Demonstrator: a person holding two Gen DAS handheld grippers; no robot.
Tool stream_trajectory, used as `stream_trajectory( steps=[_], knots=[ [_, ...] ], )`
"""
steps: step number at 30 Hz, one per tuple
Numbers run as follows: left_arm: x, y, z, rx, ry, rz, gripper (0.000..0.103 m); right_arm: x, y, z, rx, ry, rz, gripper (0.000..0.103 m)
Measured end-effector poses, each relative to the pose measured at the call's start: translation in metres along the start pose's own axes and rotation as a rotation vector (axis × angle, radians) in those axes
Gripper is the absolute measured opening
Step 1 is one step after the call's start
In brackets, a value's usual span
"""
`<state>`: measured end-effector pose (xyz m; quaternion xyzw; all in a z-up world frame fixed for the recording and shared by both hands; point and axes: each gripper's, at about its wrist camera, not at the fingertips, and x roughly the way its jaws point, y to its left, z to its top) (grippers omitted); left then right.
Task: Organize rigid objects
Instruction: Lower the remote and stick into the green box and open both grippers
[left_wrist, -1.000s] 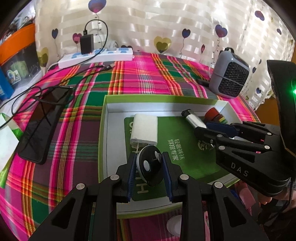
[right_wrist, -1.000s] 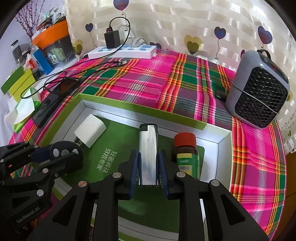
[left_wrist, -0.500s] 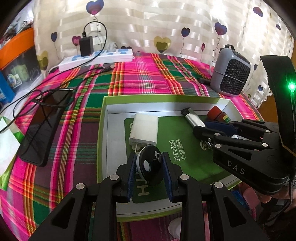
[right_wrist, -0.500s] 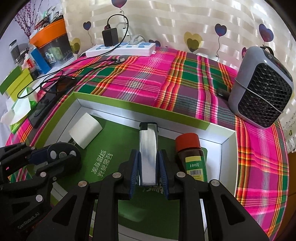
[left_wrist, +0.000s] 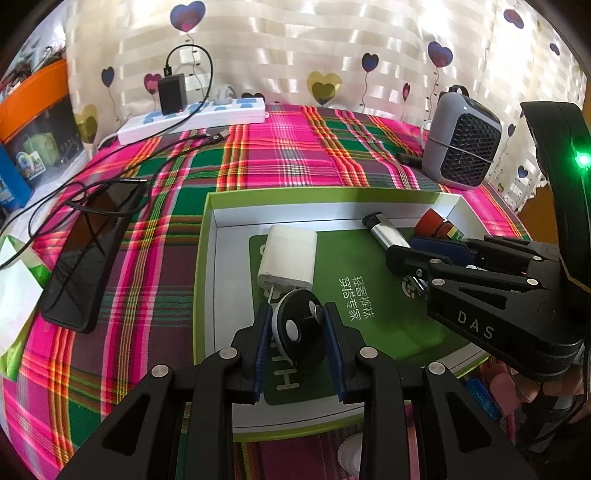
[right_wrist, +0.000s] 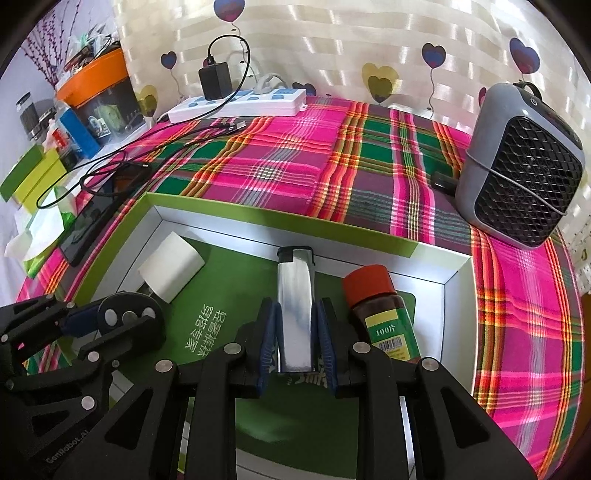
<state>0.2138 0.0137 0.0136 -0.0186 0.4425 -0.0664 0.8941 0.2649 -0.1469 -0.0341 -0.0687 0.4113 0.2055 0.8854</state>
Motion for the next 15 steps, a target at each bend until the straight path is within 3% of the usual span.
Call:
stream_trajectory(
  steps=[2,4,6,15],
  knots=[
    [0.0,-0.0002,0.0001,0.003,0.0,0.0,0.028,0.0001,-0.0006,0.0,0.005,-0.003,0.005,0.026],
    [-0.0006,-0.0003,-0.0001,0.004,-0.001,-0.007,0.03,-0.0003,-0.0013,-0.0002,0.015,-0.005,0.009,0.038],
    [-0.0013,-0.0002,0.0002,0.005,-0.002,-0.013,0.033,-0.0007,-0.0019,-0.0006,0.022,-0.007,0.01,0.044],
    [-0.0056,0.0014,-0.002,-0.01,-0.005,-0.013,0.04,-0.007,-0.0041,-0.0035,0.038,-0.024,0.018,0.044]
  ],
)
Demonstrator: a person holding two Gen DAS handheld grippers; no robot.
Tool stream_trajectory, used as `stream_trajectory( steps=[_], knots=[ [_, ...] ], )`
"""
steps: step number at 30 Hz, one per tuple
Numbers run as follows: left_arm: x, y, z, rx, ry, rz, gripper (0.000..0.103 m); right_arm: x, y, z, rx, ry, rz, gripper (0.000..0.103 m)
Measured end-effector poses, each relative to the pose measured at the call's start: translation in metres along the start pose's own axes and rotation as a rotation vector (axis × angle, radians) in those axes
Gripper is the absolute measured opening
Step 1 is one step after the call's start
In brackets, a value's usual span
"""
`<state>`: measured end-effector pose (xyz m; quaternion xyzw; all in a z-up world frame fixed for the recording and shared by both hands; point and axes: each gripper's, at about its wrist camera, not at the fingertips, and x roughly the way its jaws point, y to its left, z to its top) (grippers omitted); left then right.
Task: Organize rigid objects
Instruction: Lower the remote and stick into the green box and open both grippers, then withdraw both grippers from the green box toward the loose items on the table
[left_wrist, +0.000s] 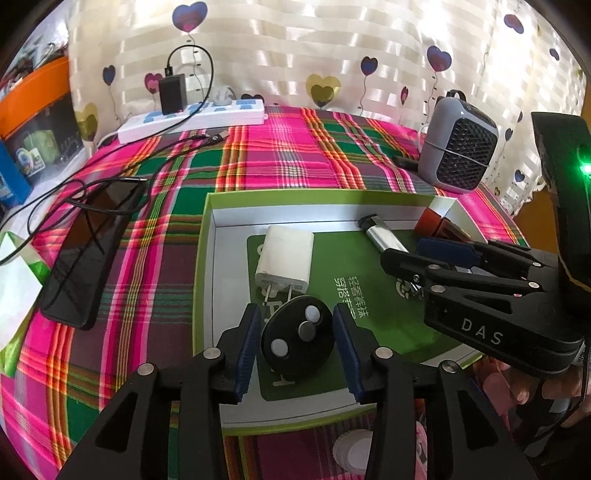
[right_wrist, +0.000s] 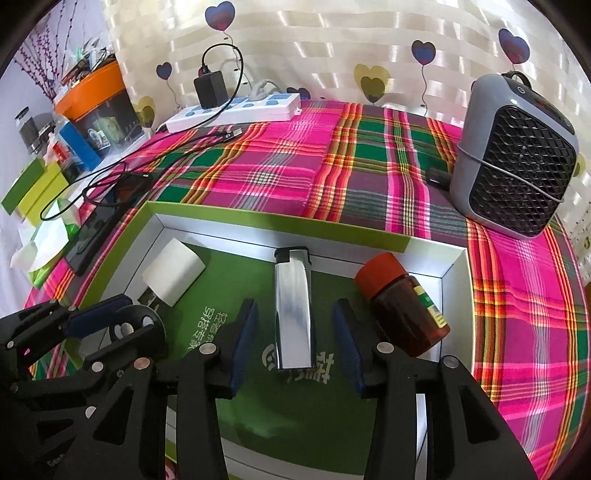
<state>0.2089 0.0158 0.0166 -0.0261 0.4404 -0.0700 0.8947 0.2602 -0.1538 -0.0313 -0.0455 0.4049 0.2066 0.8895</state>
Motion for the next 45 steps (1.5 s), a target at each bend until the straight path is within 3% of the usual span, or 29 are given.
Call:
stream_trajectory(
  steps=[15,28,45],
  knots=[
    [-0.037,-0.004,-0.018,0.013,-0.066,0.042,0.043,-0.046,-0.001,-0.019,0.035,-0.087,0.007,0.048],
    [-0.076,-0.015,-0.043,0.017,-0.105,0.004,0.043,-0.084,-0.003,-0.055,0.078,-0.129,-0.011,0.048],
    [-0.094,-0.018,-0.079,0.018,-0.102,-0.05,0.043,-0.111,-0.008,-0.101,0.118,-0.158,-0.047,0.048]
  ],
)
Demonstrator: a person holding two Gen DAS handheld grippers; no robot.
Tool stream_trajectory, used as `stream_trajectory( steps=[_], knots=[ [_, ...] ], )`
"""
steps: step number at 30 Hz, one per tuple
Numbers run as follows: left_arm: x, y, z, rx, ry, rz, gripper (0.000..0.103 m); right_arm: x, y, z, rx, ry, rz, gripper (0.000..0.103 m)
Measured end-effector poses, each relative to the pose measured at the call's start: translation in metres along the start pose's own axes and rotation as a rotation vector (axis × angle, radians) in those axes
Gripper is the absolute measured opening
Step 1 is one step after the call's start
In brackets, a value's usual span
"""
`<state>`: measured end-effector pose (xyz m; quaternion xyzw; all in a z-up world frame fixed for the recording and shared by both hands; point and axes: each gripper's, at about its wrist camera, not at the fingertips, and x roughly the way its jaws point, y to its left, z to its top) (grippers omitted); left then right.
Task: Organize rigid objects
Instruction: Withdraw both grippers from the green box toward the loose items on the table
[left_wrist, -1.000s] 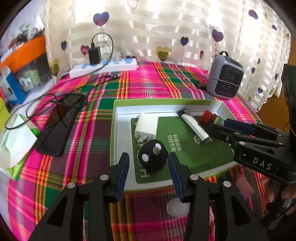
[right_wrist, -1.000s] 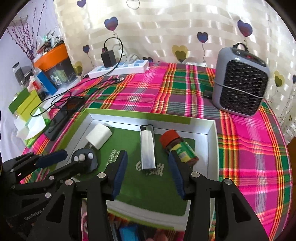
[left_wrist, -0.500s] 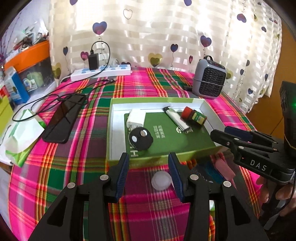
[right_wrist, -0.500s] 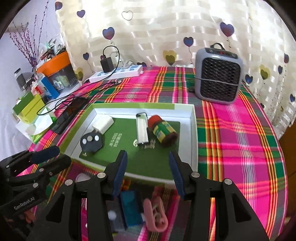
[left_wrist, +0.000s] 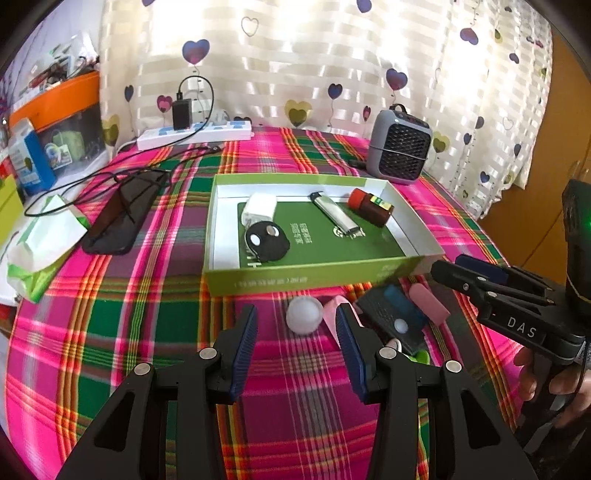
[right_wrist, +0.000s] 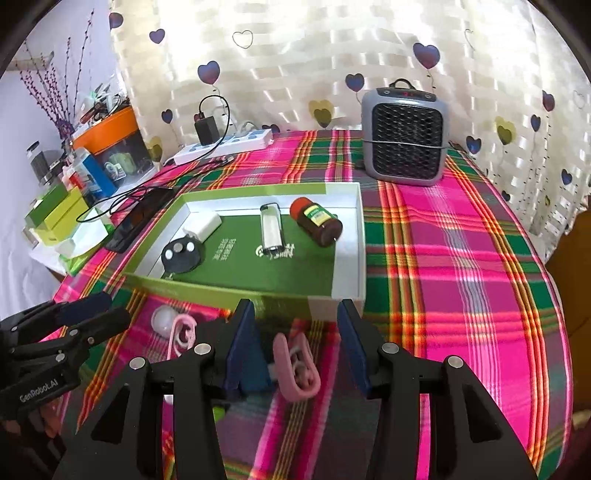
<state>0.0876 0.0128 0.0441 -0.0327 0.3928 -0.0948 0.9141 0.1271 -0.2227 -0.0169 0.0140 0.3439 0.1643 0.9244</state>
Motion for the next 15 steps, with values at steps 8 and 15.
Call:
stream_trajectory(
  steps=[8,15],
  knots=[
    [-0.003,-0.007,-0.015,0.007,0.017,-0.074,0.043,-0.011,-0.007,-0.018,0.02,-0.007,-0.015,0.048],
    [0.001,-0.03,-0.024,0.069,0.044,-0.152,0.043,-0.017,-0.016,-0.031,0.055,-0.005,-0.017,0.048]
  ],
)
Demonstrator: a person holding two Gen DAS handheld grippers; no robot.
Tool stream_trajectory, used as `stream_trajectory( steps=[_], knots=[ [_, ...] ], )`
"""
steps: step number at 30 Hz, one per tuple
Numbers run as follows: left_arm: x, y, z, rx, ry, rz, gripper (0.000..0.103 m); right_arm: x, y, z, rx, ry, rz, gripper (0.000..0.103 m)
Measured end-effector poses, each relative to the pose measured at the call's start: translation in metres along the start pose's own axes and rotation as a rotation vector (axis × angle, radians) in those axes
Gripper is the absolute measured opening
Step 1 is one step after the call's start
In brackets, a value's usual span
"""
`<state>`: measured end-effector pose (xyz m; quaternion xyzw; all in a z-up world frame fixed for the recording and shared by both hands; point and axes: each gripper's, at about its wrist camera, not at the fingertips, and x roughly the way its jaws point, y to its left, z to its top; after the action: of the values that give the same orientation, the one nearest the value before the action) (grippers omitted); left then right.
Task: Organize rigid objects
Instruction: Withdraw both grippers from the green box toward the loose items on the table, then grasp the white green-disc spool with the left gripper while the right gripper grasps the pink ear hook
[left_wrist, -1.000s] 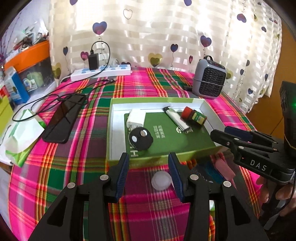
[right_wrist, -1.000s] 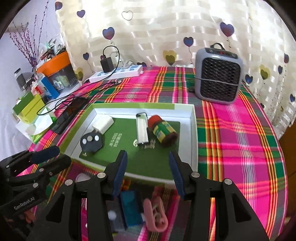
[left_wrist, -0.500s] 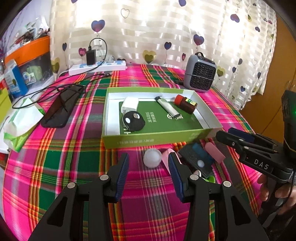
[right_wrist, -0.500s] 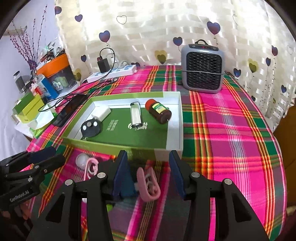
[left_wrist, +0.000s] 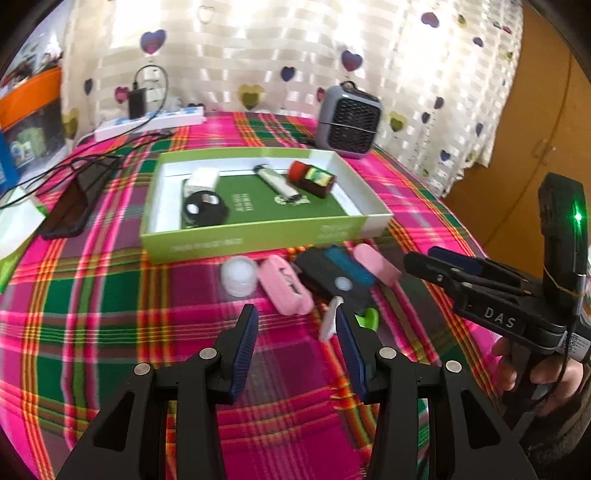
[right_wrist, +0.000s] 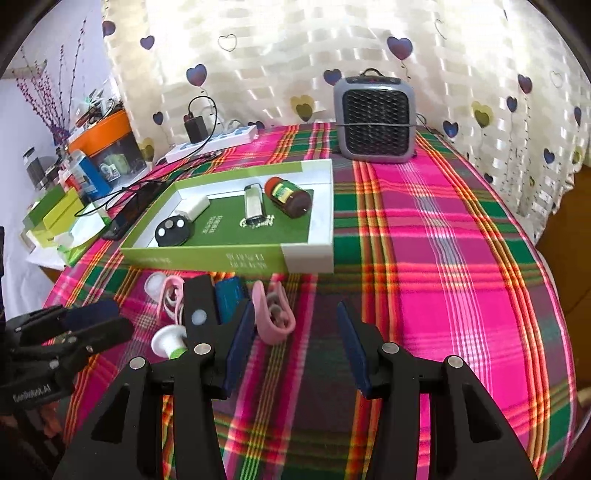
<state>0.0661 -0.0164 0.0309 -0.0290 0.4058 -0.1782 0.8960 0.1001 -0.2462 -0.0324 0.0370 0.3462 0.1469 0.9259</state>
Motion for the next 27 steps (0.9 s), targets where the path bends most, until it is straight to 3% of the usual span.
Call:
stream_trajectory(
  steps=[7,14,27],
  knots=[
    [0.005,-0.025,-0.005,0.088,0.011,-0.055,0.043,-0.004,-0.009,-0.007,0.022,-0.001,-0.008,0.048],
    [0.018,-0.041,-0.006,0.138,0.039,-0.031,0.043,-0.004,-0.016,-0.009,0.039,0.004,-0.008,0.048],
    [0.037,-0.037,-0.002,0.106,0.08,-0.014,0.043,0.003,-0.02,-0.011,0.046,0.026,-0.013,0.048]
  ],
)
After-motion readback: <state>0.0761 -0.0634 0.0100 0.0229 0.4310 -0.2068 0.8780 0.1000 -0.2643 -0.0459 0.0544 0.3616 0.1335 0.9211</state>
